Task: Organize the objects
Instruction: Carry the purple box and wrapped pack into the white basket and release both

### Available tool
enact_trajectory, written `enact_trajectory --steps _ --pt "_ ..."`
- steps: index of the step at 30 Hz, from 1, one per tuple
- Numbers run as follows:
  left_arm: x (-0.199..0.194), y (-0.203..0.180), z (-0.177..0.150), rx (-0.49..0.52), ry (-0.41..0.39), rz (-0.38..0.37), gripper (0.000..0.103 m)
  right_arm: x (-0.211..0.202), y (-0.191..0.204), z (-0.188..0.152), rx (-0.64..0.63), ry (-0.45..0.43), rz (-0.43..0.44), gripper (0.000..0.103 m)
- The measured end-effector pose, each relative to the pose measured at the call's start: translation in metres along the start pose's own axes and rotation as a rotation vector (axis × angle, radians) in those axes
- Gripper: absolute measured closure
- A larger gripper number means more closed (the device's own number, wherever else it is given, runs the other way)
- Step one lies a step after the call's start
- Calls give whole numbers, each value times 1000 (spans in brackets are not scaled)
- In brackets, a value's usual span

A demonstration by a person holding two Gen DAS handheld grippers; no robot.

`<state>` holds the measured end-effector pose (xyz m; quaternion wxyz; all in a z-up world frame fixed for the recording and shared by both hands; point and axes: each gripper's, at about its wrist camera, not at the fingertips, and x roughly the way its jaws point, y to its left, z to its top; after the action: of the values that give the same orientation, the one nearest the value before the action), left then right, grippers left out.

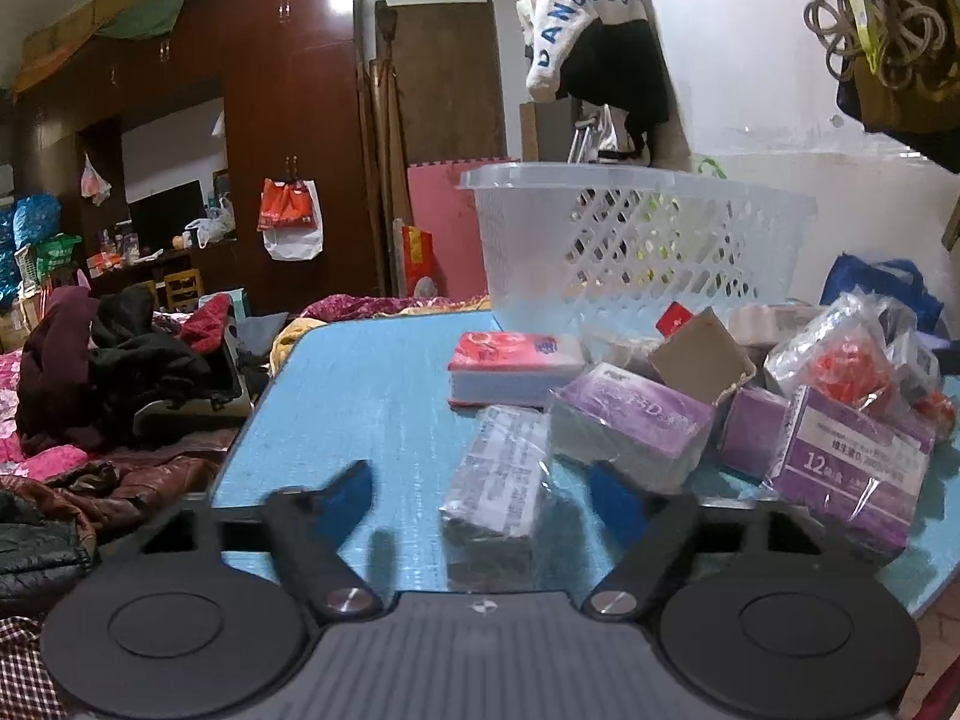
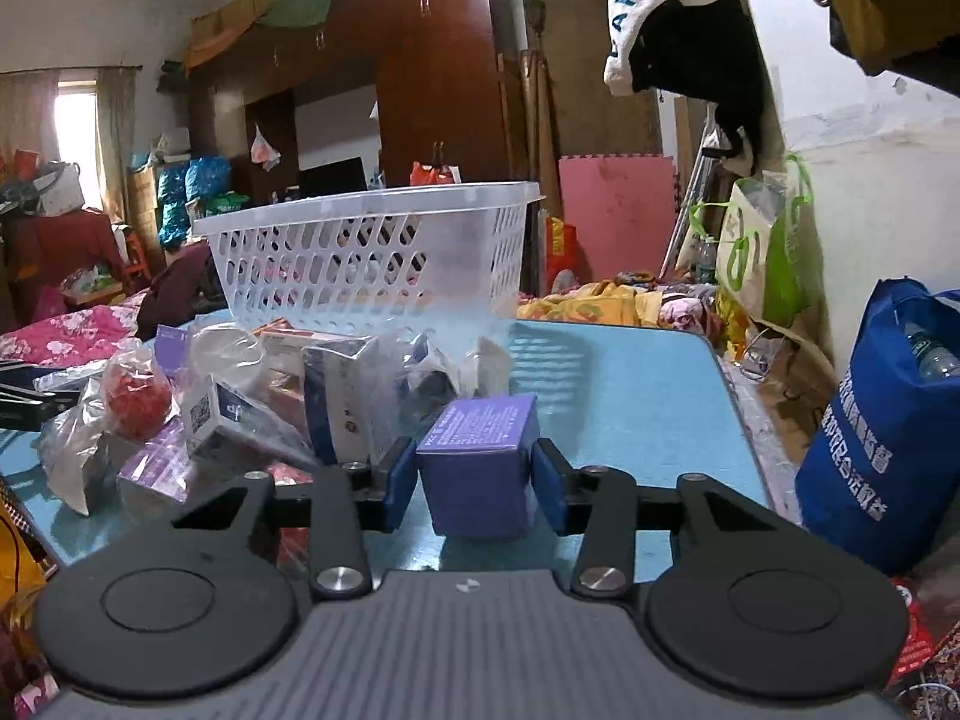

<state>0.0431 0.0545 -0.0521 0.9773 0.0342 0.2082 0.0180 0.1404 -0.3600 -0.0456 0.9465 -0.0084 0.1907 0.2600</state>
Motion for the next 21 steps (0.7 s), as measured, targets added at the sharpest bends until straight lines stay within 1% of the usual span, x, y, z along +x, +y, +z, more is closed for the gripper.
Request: enact_trajectory --steps 1,5,9,13,17,21 --pt "1 0 -1 -11 5 -8 65 -1 0 0 -2 -2 -1 57" --pt "2 1 -2 -15 4 -6 66 -2 -3 1 5 -12 -4 58" --pt "-6 2 2 -22 -29 -8 67 -3 -8 3 25 -31 -9 58" --pt "-15 4 15 -49 -69 -11 67 -8 -10 12 34 -61 4 58" --pt "-20 2 44 -66 -123 -44 67 -13 -4 41 11 -117 18 58" --pt "-17 -6 88 -77 -177 -84 66 -2 15 88 -45 -158 61 59"
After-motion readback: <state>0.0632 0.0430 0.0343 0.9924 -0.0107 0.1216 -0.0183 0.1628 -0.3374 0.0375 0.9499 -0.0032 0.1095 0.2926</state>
